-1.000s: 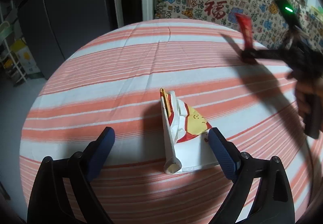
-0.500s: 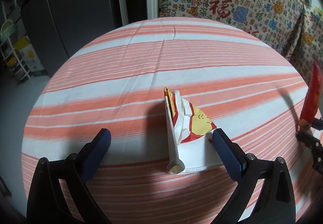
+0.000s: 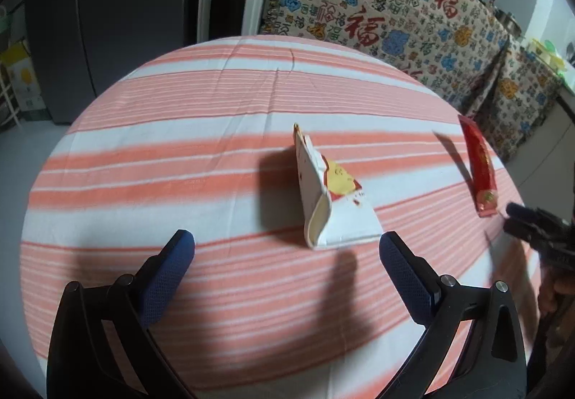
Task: Collect trash
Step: 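Grasp the white-yellow snack packet with the left tool while the right tool grasps the red wrapper, then carry the snack packet and red wrapper to the blue wastebasket and release both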
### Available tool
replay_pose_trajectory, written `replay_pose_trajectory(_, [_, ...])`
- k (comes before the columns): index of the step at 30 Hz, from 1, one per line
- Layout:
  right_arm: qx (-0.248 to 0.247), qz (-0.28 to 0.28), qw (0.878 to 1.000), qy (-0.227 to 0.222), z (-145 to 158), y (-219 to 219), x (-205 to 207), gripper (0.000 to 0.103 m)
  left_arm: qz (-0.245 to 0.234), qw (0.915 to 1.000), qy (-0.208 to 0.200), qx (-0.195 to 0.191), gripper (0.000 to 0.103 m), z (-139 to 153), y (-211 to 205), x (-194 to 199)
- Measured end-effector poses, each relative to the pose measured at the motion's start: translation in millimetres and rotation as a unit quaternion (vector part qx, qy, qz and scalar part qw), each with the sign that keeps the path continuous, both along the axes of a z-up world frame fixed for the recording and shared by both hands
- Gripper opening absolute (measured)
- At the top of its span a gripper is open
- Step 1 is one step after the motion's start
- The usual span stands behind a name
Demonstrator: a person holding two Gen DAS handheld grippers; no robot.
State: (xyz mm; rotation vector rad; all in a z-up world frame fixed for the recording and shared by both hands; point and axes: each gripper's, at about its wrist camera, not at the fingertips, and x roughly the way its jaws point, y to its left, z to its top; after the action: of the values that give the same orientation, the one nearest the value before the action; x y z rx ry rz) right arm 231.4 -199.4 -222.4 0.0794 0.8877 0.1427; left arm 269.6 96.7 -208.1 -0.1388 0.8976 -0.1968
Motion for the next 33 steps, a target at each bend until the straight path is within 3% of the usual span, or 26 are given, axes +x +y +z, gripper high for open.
replay_pose_trajectory(5, [-0.037,0.011,0.999,-0.001,7,29,22,0.073,0.014,0.9999,-0.002,-0.004,0.099,3,2,2])
replay_pose_trajectory(11, [-0.047,-0.026,0.998,0.023,4,31,47,0.073,0.009,0.9988,-0.007,0.047,0.069,4,-18,16])
replay_pose_trajectory(16, [-0.028,-0.039,0.999,0.018,20,25,53,0.07,-0.002,0.9987,-0.015,0.049,0.037,10,-28,19])
replay_pose_trajectory(17, [-0.028,-0.042,0.998,0.024,19,24,57,0.067,-0.005,0.9986,-0.014,0.051,0.033,11,-30,20])
replay_pose_trajectory(18, [-0.03,-0.043,0.998,0.038,15,22,64,0.05,-0.007,0.9985,-0.013,0.053,0.022,11,-32,21])
replay_pose_trajectory(19, [-0.027,-0.044,0.997,0.05,11,21,69,0.021,-0.009,0.9982,-0.014,0.058,0.009,12,-33,21])
replay_pose_trajectory(22, [-0.008,-0.053,0.997,0.055,12,12,68,0.013,-0.014,0.998,-0.023,0.058,0.008,17,-36,18])
replay_pose_trajectory(25, [-0.009,-0.046,0.999,0.027,29,12,50,0.012,-0.019,0.9988,-0.029,0.034,0.007,24,-37,12])
replay_pose_trajectory(33, [-0.006,-0.028,0.999,0.025,53,-1,15,0.012,-0.059,0.9973,-0.044,0.011,0.007,49,-75,-5])
